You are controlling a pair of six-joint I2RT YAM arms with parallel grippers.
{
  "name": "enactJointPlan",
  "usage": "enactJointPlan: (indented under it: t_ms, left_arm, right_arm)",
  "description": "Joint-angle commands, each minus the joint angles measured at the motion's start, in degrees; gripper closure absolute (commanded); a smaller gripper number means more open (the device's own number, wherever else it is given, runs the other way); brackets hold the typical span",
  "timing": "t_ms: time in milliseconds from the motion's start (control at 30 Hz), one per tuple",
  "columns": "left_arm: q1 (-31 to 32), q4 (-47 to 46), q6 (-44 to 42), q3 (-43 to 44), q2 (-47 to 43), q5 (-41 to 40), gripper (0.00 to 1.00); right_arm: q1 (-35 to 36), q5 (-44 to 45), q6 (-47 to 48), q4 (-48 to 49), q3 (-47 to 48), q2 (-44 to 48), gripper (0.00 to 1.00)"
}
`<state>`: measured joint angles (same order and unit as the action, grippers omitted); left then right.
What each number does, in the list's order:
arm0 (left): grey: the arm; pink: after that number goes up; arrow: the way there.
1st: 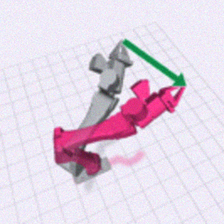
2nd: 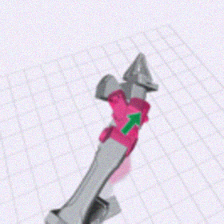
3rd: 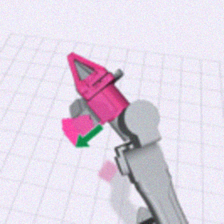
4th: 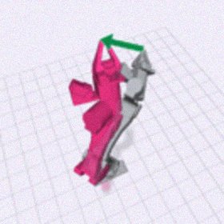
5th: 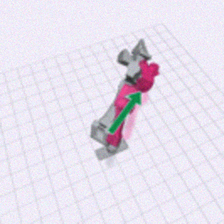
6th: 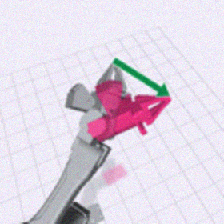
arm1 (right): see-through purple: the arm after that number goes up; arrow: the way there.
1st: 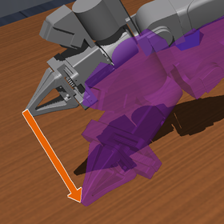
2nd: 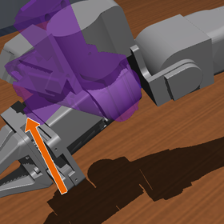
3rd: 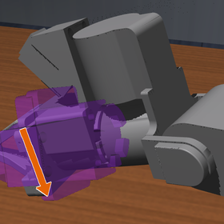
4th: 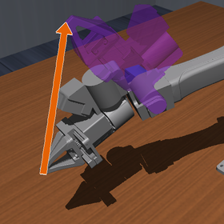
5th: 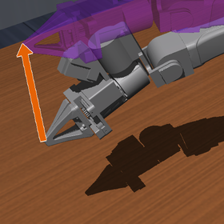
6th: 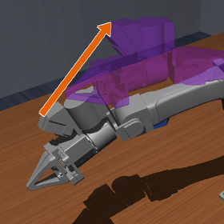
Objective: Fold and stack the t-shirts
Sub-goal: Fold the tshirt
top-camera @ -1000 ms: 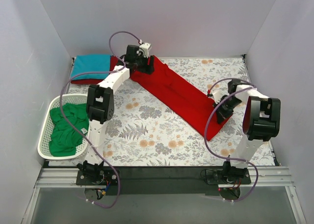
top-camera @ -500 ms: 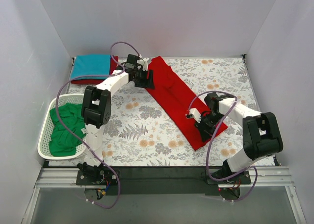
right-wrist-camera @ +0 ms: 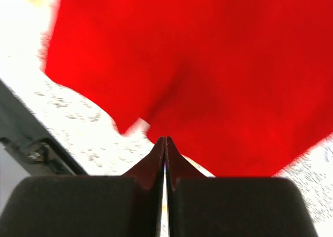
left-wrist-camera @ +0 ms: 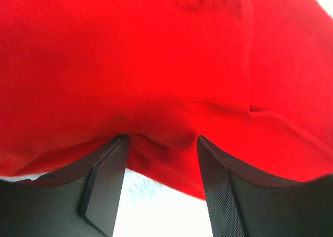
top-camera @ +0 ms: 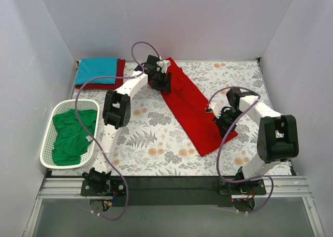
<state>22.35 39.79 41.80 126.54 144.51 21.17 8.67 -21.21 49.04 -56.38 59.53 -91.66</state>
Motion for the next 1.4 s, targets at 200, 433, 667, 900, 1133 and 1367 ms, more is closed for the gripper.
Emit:
enactJointPlan:
  t_ms: [200, 433, 667, 900, 1133, 1367]
  left_arm:
    - [-6.08, -5.67, -4.63, 6.99, 4.13, -1.15, 0.36]
    - [-6.35, -10.26, -1.9, -2.24, -8.7, 5.9, 0.3]
    - [-6.97, -9.21, -1.72, -18.04, -23.73, 6.16, 0.29]
    - [-7.23, -8.68, -1.64, -33.54, -36.21, 8.01, 0.29]
    - [-7.23, -9.03, -1.02, -41.01, -42.55, 8.63, 0.27]
    - [-7.23, -7.36, -3.65, -40.5, -44.22, 5.64, 0.27]
  right_arm:
    - [-0.23, 3.99, 0.53, 2.85, 3.84, -7.21, 0.99]
    - [5.56, 2.32, -0.17, 4.88, 0.51, -11.26, 0.99]
    - [16.63, -2.33, -1.84, 4.44, -4.85, -6.87, 0.99]
    - [21.4, -7.88, -5.09, 3.56, -3.81, 0.86, 0.99]
    - [11.38, -1.76, -7.19, 9.69, 6.39, -0.53, 0.99]
    - [11.11, 8.81, -12.73, 24.2, 9.2, -8.08, 0.99]
